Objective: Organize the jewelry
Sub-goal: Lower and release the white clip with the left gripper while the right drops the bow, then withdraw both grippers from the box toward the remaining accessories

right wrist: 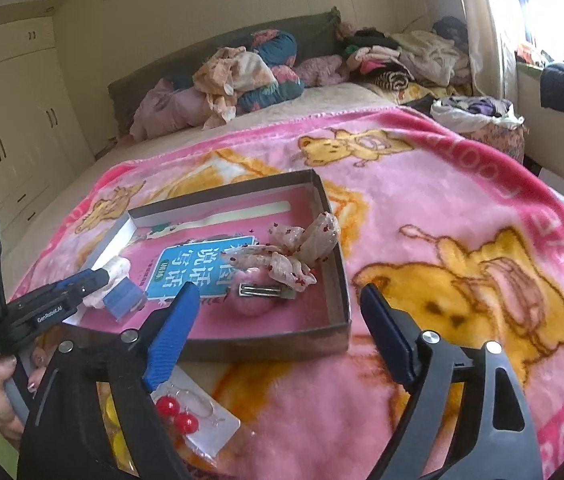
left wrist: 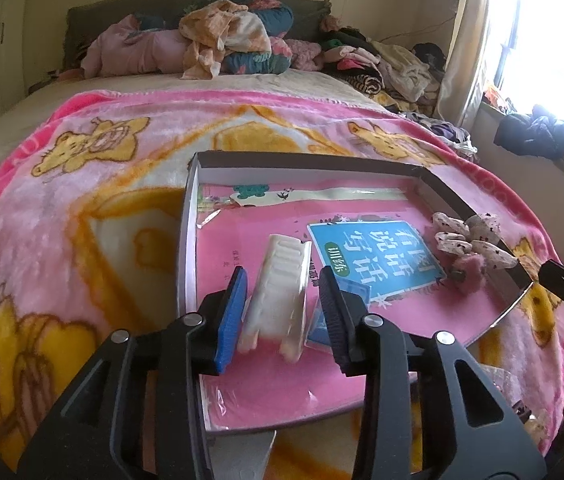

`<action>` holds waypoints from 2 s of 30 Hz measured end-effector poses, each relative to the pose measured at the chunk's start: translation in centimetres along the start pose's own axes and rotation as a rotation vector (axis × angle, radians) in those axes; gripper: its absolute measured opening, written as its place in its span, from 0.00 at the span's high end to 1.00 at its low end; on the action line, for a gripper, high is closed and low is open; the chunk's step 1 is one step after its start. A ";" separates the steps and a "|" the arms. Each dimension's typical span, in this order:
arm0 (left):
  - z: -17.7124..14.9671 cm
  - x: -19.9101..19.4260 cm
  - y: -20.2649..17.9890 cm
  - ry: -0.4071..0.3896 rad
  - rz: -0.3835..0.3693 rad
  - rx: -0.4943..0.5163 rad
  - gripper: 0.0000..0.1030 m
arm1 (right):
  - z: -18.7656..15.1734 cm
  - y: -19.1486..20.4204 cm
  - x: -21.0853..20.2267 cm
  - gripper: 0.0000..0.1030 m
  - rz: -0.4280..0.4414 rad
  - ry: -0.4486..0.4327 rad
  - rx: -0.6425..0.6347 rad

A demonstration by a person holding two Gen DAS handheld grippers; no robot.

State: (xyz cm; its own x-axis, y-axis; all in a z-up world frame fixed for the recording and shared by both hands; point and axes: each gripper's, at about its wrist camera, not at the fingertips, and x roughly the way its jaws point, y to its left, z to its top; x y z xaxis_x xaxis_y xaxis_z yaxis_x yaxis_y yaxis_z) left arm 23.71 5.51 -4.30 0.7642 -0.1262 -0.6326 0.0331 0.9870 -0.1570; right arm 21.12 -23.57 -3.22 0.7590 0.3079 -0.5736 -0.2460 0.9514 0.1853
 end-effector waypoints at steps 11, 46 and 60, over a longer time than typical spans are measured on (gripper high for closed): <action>-0.6 -3.1 -0.8 -0.045 0.006 0.026 0.49 | -1.4 0.4 -2.9 0.18 0.008 -0.035 -0.014; -5.2 -9.4 -3.9 -0.078 -0.073 0.124 0.16 | -5.2 1.1 -7.3 0.14 0.029 -0.028 -0.050; -8.0 -9.1 -4.2 -0.025 -0.115 0.160 0.16 | -6.5 2.8 -7.1 0.14 0.039 0.021 -0.136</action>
State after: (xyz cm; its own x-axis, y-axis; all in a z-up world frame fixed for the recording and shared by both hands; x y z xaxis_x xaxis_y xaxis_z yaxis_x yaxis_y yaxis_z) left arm 11.42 1.67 -3.94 0.7650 -0.2387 -0.5981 0.2216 0.9696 -0.1037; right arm 11.18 -23.10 -3.82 0.7349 0.3428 -0.5851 -0.3555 0.9295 0.0982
